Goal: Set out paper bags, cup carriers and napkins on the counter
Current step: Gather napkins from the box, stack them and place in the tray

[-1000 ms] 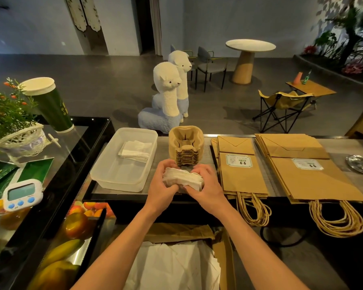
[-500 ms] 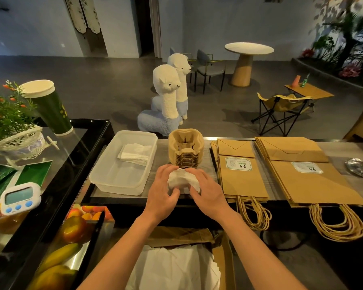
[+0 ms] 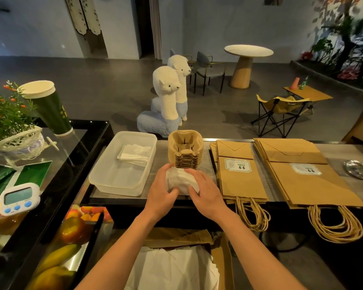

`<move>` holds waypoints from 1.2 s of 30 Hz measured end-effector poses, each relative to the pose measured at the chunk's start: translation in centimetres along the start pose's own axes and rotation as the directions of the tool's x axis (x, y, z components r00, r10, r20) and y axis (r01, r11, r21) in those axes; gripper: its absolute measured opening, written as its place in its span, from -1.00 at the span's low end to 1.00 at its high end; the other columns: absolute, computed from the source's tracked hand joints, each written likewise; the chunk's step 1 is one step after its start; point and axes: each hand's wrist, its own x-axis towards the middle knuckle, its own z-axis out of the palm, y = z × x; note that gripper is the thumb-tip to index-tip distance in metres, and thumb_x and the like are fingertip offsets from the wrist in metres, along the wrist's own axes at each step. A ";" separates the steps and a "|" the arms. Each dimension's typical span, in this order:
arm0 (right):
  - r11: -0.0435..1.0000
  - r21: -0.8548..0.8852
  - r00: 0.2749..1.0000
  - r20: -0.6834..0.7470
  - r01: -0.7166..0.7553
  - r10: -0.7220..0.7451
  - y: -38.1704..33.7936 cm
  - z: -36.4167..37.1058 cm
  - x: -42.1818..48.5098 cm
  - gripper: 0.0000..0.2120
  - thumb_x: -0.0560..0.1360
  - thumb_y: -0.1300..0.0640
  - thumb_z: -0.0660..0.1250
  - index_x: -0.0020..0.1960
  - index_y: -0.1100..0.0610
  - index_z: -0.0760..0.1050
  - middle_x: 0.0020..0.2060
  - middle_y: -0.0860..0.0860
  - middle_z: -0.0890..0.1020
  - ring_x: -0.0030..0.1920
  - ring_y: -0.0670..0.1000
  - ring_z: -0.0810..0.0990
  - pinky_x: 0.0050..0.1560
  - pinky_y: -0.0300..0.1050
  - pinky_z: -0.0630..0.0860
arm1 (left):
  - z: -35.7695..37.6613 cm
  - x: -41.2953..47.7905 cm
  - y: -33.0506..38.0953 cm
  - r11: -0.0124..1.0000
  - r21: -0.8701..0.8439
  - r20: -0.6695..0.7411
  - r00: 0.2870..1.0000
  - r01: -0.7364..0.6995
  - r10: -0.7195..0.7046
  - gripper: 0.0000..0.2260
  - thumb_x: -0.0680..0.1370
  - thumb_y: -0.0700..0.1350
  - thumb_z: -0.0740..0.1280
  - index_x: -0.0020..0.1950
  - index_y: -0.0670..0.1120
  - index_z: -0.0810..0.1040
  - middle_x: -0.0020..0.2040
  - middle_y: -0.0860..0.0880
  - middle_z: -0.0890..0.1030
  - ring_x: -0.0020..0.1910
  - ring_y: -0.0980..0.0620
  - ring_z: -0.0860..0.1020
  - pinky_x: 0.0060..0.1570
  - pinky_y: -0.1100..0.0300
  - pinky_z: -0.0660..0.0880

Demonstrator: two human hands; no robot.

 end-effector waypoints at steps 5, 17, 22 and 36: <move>0.998 0.054 0.999 -0.045 -0.024 0.026 0.0 0.2 -0.2 -0.50 0.61 0.14 0.32 0.50 -0.08 0.28 0.37 -0.10 0.45 0.32 -0.11 0.41 0.36 -0.16 0.39 | 0.0 0.0 0.2 1.000 -0.019 0.001 1.000 0.018 -0.018 -0.39 0.53 -0.26 0.42 0.48 0.09 0.27 0.31 0.13 0.44 0.28 0.27 0.44 0.33 0.16 0.49; 0.954 0.265 0.990 0.024 -0.137 0.136 -0.4 -0.5 0.0 -0.51 0.63 0.12 0.29 0.49 -0.17 0.23 0.31 -0.11 0.46 0.19 -0.07 0.51 0.22 -0.04 0.56 | -0.2 0.0 1.0 0.999 -0.039 -0.012 1.000 0.004 -0.005 -0.52 0.60 -0.22 0.37 0.42 0.16 0.33 0.28 0.13 0.46 0.26 0.21 0.47 0.18 0.37 0.47; 0.811 0.536 0.964 0.028 -0.236 0.263 -1.3 -1.0 0.3 -0.46 0.60 0.11 0.36 0.48 -0.19 0.23 0.33 -0.07 0.40 0.28 -0.02 0.49 0.05 -0.21 0.63 | -0.6 1.1 2.4 0.927 -0.307 -0.047 0.969 0.216 -0.242 -0.57 0.61 -0.21 0.37 0.41 0.10 0.37 0.21 0.18 0.49 0.16 0.12 0.53 -0.14 0.36 0.59; 0.998 -0.066 0.999 -0.035 0.016 -0.018 -0.3 -0.7 -1.1 -0.28 0.49 0.20 0.48 0.55 -0.08 0.25 0.53 -0.09 0.15 0.34 -0.22 0.21 0.14 -0.49 0.36 | -1.1 1.5 2.3 0.791 -0.309 0.088 0.843 0.529 -0.530 -0.78 0.58 -0.11 0.39 0.22 -0.07 0.56 0.14 -0.08 0.62 0.10 -0.05 0.62 -0.09 0.17 0.62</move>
